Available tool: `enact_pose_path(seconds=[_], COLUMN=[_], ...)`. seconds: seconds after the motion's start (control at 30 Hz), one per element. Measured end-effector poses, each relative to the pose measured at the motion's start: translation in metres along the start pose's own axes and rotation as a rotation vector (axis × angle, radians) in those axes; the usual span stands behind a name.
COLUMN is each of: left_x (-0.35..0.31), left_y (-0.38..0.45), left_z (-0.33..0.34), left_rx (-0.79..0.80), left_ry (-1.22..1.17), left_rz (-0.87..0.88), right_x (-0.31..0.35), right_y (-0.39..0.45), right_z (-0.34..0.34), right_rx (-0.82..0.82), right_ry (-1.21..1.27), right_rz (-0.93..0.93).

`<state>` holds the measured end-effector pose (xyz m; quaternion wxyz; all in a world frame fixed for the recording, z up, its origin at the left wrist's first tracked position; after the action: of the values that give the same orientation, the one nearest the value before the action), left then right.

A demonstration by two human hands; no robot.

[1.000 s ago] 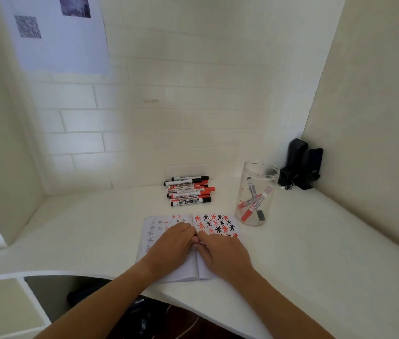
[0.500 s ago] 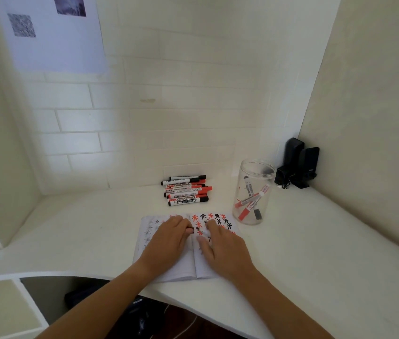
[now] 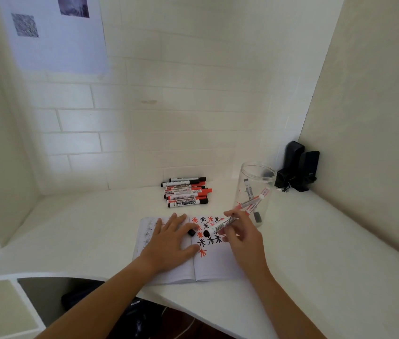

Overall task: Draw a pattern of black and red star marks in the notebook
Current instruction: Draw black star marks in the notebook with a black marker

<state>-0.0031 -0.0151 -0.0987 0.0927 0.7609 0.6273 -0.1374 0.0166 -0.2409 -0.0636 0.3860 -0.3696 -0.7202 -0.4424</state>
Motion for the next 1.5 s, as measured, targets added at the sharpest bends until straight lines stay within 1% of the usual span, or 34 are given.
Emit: enact_pose_path(seconds=[0.13, 0.2, 0.3, 0.47, 0.63, 0.77, 1.1, 1.33, 1.5], left_x=[-0.001, -0.001, -0.002, -0.001, -0.002, -0.002, -0.002, -0.002, -0.002], left_y=[0.001, 0.001, 0.001, 0.002, 0.001, 0.001, 0.0, -0.001, 0.0], left_z=[0.0, -0.001, -0.001, 0.0, -0.001, -0.001, -0.002, -0.002, -0.002], left_rx=[-0.002, -0.004, -0.006, -0.011, -0.012, -0.008, -0.005, -0.01, -0.004], left_ry=[-0.023, -0.034, -0.045, -0.055, -0.059, -0.067, -0.057, -0.063, -0.052], left_rz=[-0.011, -0.013, -0.014, -0.017, -0.015, -0.013, -0.012, -0.004, -0.01], right_x=[0.0, 0.001, 0.0, -0.001, 0.0, 0.0, -0.003, 0.002, 0.002], right_y=[-0.002, -0.003, -0.002, -0.001, -0.005, -0.007, -0.007, -0.009, -0.008], right_z=[0.008, 0.01, 0.009, 0.006, 0.008, 0.01, 0.013, 0.01, 0.01], right_rx=[0.097, 0.106, 0.127, 0.157, 0.111, 0.123, 0.183, 0.094, 0.1], right_ry=[-0.027, 0.03, 0.126, 0.113, -0.041, -0.1, -0.134, -0.159, -0.128], right_rz=[0.056, 0.066, 0.182, 0.27, 0.288, 0.303, 0.297, 0.343, 0.321])
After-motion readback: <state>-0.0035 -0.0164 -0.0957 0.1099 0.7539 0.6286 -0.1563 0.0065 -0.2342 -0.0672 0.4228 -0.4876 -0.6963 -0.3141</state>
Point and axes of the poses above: each hand's wrist, its own y-axis towards the middle knuckle, its own z-axis out of the palm, x = y × z, the point moved 2 cm from there along y, towards the middle knuckle, and after that the axes turned 13 degrees about x, right-handed, at the moved point
